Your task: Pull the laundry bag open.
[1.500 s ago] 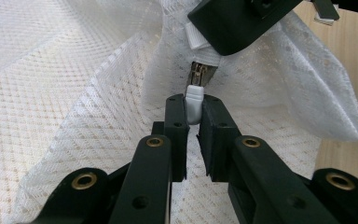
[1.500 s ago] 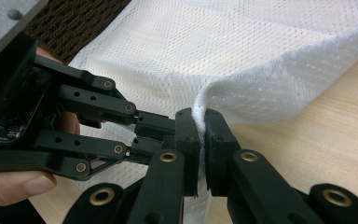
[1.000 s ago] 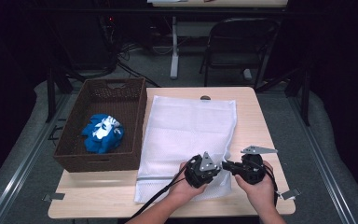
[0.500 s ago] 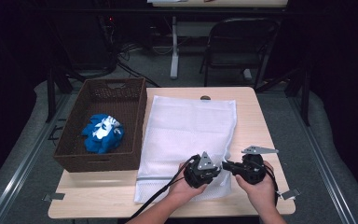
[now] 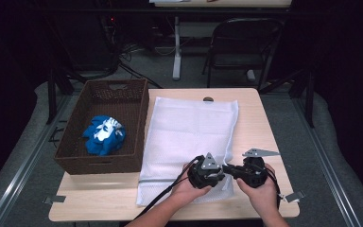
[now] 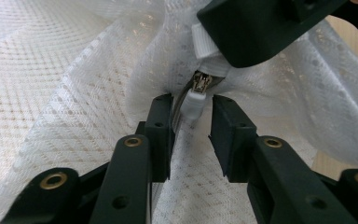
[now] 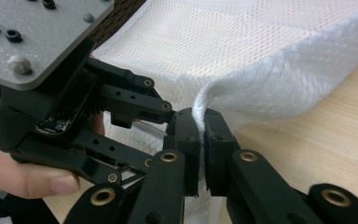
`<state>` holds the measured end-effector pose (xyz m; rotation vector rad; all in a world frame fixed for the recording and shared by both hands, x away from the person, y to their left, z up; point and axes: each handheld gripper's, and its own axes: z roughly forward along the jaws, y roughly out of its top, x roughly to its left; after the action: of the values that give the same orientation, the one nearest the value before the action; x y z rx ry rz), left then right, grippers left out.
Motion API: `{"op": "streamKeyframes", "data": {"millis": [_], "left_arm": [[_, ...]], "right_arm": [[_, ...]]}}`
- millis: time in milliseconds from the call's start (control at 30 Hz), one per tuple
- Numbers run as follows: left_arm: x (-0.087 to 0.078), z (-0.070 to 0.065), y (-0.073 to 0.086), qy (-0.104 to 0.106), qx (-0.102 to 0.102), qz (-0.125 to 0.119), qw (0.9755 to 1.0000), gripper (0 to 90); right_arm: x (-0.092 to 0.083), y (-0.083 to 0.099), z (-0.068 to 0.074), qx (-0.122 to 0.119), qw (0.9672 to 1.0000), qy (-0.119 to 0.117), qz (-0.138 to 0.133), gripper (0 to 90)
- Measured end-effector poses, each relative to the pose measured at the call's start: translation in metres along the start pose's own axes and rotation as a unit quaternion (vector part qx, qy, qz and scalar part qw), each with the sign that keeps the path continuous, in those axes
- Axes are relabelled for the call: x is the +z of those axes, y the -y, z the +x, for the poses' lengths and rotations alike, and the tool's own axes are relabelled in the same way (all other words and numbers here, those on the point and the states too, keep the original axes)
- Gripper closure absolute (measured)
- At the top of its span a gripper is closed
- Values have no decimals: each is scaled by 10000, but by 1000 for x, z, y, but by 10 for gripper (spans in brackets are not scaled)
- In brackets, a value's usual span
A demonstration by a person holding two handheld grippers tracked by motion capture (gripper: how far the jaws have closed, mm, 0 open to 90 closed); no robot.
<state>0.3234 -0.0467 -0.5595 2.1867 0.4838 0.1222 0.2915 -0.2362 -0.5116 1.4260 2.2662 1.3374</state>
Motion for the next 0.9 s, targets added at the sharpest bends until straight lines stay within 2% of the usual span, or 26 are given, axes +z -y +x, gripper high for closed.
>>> {"op": "streamKeyframes", "data": {"millis": [133,300,700,900], "left_arm": [[0,-1,0,83,74,-65,9999,740],[-3,-2,1,122,101,-59,9999,787],[-8,-1,0,279,42,-100,9996,761],[-9,1,0,378,-94,-99,9992,720]], "right_arm": [[1,0,1,15,9999,-136,-6,863],[1,0,0,-7,9999,-103,9,863],[0,0,-2,-64,10000,45,32,863],[1,1,-1,-127,9999,52,30,863]]}}
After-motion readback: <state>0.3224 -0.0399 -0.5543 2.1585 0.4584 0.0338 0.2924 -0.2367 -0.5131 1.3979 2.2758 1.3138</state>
